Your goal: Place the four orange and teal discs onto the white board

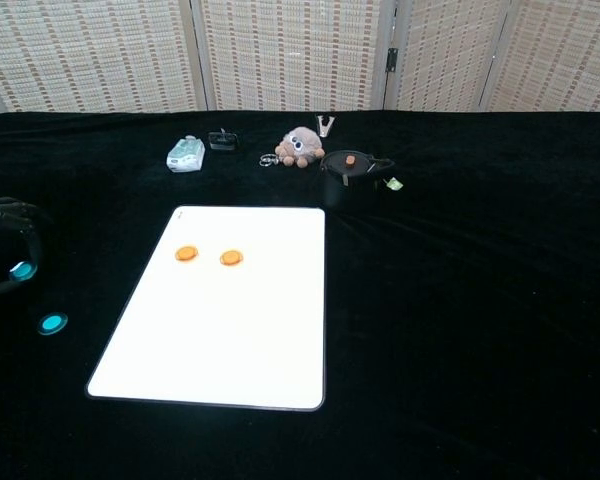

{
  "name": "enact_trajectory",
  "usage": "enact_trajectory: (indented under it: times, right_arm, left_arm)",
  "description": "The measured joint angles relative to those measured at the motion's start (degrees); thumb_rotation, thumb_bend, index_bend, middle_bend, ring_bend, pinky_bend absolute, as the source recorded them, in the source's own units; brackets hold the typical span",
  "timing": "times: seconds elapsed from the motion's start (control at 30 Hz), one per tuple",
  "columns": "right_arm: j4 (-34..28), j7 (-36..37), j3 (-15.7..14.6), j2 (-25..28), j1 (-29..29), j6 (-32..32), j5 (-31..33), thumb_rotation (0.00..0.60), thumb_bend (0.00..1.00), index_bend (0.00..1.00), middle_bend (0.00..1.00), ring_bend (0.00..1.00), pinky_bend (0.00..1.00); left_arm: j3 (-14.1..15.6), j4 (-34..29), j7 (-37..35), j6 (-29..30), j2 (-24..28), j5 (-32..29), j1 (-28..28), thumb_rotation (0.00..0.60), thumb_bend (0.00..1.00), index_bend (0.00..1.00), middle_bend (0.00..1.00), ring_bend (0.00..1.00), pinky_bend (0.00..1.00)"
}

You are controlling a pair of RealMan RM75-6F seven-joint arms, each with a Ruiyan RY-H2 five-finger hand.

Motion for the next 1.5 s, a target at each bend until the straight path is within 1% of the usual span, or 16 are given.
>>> enact_trajectory:
  times: [0.2, 0.37, 0.67, 0.9, 1.07, 1.13, 1.3, 1.4, 1.5]
  right_arm:
    - [0.12, 0.16, 0.02, 0.03, 0.04, -0.19, 0.17, 0.6, 0.43, 0.0, 0.0, 0.0, 0.0]
    - [0.45, 0.52, 0.04, -0.04, 0.0, -0.3, 0.43, 0.6, 0.43, 0.0, 0.0, 0.0, 0.0]
    - [1.21, 1.17, 0.05, -0.3, 0.03, -0.79, 0.96, 0.6, 0.43, 0.0, 0.0, 0.0, 0.0]
    - [1.56, 1.49, 0.17, -0.28, 0.26, -1.04, 0.97, 0.6, 0.43, 0.0, 0.0, 0.0, 0.0]
    - [1.66, 1.62, 0.16, -0.26, 0.28, -1.16, 1.1, 0.6, 0.43, 0.0, 0.0, 0.0, 0.0]
    - [1.71, 1.66, 0.16, -0.28, 0.26, -1.2, 1.2, 0.6, 0.43, 0.0, 0.0, 0.0, 0.0]
    - [1.78, 1.72, 0.24, -0.32, 0.22, -1.07, 1.27, 0.6, 0.43, 0.0, 0.0, 0.0, 0.0]
    - [1.75, 1.69, 0.27, -0.28, 0.23, -1.05, 1.28, 0.6, 0.43, 0.0, 0.0, 0.0, 0.0]
    - [1.69, 1.67, 0.31, -0.24, 0.31, -1.11, 1.25, 0.6, 0.43, 0.0, 0.0, 0.0, 0.0]
  left_arm:
    - [-0.91, -5.61, 0.78, -1.17, 1.12, 2.52, -2.92, 0.6, 0.45, 0.51, 0.16, 0.04, 0.0]
    - [-1.67, -8.09, 3.73, -3.35, -0.22, 3.42, -5.73, 0.6, 0.45, 0.51, 0.16, 0.05, 0.0]
    - [-1.92, -9.14, 8.74, -6.01, -3.83, 2.81, -8.45, 0.6, 0.44, 0.5, 0.16, 0.04, 0.0]
    - [-2.04, -8.16, 11.52, -7.58, -6.59, 0.73, -9.79, 0.6, 0.44, 0.49, 0.16, 0.04, 0.0]
    - [-2.07, -7.68, 12.69, -7.77, -7.38, -0.33, -10.19, 0.6, 0.44, 0.48, 0.16, 0.04, 0.0]
    - [-1.99, -7.68, 12.79, -7.76, -7.46, -0.6, -10.22, 0.6, 0.44, 0.46, 0.16, 0.04, 0.0]
    - [-1.92, -7.84, 12.24, -7.88, -7.66, -0.93, -10.37, 0.6, 0.44, 0.33, 0.15, 0.03, 0.0]
    - [-1.79, -7.97, 12.03, -7.67, -7.72, -0.72, -10.45, 0.6, 0.42, 0.28, 0.14, 0.03, 0.0]
    - [-1.66, -8.41, 11.77, -6.89, -7.32, -0.36, -10.23, 0.6, 0.41, 0.28, 0.14, 0.03, 0.0]
